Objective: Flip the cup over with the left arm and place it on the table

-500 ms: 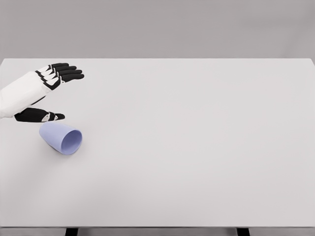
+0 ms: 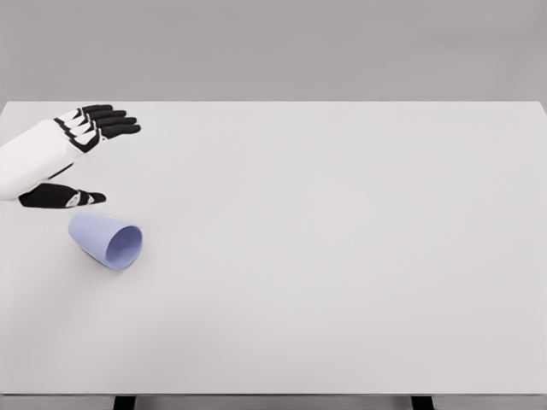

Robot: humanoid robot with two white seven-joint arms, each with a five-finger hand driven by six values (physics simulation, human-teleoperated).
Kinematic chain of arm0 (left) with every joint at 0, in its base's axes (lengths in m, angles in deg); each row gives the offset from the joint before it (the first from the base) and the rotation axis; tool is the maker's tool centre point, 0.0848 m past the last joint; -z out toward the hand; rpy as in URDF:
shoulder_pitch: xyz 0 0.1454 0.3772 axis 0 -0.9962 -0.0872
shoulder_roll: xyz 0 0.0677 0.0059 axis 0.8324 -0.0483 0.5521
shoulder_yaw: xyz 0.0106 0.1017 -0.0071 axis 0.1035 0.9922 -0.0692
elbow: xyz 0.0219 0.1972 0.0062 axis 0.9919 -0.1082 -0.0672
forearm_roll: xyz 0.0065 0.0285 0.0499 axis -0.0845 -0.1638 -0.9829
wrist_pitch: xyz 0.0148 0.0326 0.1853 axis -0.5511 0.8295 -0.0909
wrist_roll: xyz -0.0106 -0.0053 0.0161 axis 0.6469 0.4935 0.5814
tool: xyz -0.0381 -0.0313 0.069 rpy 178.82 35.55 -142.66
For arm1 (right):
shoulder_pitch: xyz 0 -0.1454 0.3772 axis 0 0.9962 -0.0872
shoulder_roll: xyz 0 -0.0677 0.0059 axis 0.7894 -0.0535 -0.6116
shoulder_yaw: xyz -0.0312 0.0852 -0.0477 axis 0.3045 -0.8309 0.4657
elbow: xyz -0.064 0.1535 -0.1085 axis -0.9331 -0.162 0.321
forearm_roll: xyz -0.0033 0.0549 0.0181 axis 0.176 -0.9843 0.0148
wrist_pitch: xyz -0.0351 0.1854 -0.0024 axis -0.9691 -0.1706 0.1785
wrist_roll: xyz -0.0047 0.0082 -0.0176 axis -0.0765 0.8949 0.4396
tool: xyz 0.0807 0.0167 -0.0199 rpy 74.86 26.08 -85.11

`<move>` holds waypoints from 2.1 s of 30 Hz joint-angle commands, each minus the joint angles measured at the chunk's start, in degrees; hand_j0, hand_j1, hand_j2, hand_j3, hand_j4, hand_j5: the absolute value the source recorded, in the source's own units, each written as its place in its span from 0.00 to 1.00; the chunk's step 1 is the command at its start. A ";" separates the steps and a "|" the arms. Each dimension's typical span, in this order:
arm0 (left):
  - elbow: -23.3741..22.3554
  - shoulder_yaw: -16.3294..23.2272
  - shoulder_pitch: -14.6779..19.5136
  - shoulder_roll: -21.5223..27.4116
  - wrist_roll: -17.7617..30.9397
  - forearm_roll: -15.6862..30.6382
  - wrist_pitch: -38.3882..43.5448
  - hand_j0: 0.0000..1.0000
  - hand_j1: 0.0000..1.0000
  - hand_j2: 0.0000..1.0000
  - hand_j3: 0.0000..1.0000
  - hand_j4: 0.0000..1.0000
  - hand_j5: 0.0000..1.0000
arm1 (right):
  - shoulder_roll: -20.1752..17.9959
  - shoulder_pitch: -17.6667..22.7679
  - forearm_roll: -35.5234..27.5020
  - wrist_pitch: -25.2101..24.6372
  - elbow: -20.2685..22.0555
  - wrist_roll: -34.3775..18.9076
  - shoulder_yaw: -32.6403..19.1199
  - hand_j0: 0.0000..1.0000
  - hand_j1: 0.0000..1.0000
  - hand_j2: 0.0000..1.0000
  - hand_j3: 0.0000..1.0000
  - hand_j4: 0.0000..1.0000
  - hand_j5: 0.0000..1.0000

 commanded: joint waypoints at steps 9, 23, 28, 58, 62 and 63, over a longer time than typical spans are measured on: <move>-0.35 -1.31 0.26 -0.09 23.71 5.98 0.04 0.99 0.99 0.99 0.99 0.99 0.99 | 0.00 0.00 -0.03 0.00 0.00 -0.01 -0.02 1.00 1.00 1.00 1.00 1.00 1.00; 0.18 -4.03 0.45 5.27 27.09 12.75 0.04 1.00 1.00 1.00 1.00 1.00 1.00 | 0.00 -0.09 0.06 0.00 0.00 -0.01 -0.02 1.00 1.00 1.00 1.00 1.00 1.00; 0.27 -1.75 -2.11 10.37 27.09 13.46 0.04 1.00 1.00 1.00 1.00 1.00 1.00 | 0.00 0.00 0.06 0.00 0.00 -0.01 -0.02 1.00 1.00 1.00 1.00 1.00 1.00; -0.79 5.28 -1.93 4.92 27.09 15.92 24.23 1.00 1.00 1.00 1.00 1.00 1.00 | 0.00 -0.09 -0.03 0.00 0.00 -0.01 -0.02 1.00 1.00 1.00 1.00 1.00 1.00; -0.79 5.28 -1.67 3.26 27.09 11.26 23.79 1.00 1.00 1.00 1.00 1.00 1.00 | 0.00 0.00 -0.03 0.00 0.00 -0.01 -0.02 1.00 1.00 1.00 1.00 1.00 1.00; -0.79 5.28 -1.67 2.90 27.09 11.00 23.79 1.00 1.00 1.00 1.00 1.00 1.00 | 0.00 0.00 -0.03 0.00 0.00 -0.01 -0.02 1.00 1.00 1.00 1.00 1.00 1.00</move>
